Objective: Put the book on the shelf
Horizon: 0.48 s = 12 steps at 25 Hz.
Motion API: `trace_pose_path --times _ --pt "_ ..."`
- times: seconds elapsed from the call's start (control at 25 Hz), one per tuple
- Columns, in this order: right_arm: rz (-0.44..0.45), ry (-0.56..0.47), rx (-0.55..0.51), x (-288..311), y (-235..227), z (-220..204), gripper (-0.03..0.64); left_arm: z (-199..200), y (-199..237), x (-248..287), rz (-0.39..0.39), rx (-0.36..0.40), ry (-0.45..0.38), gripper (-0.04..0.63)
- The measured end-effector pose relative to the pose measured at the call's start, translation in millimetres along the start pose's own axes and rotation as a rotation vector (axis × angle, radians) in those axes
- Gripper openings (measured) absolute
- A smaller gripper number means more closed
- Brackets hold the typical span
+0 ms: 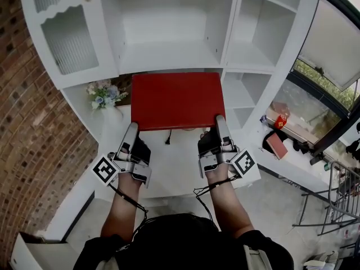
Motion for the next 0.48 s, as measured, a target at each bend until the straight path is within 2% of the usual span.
trace_pose_path --times 0.48 --pt "0.063 0.065 -0.006 66.9 1.5 8.1 0.262 40.1 -5.8 34.0 -0.025 0.060 -0.058 0.232"
Point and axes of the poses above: the fingertips, and each gripper's own axes: x forward along the fingers, y to its left, z out of its top, the point moved 2 cm from there along -x, backward along the fingers, and after that the axes turned 5 degrees about y, right-handed, at the moved point
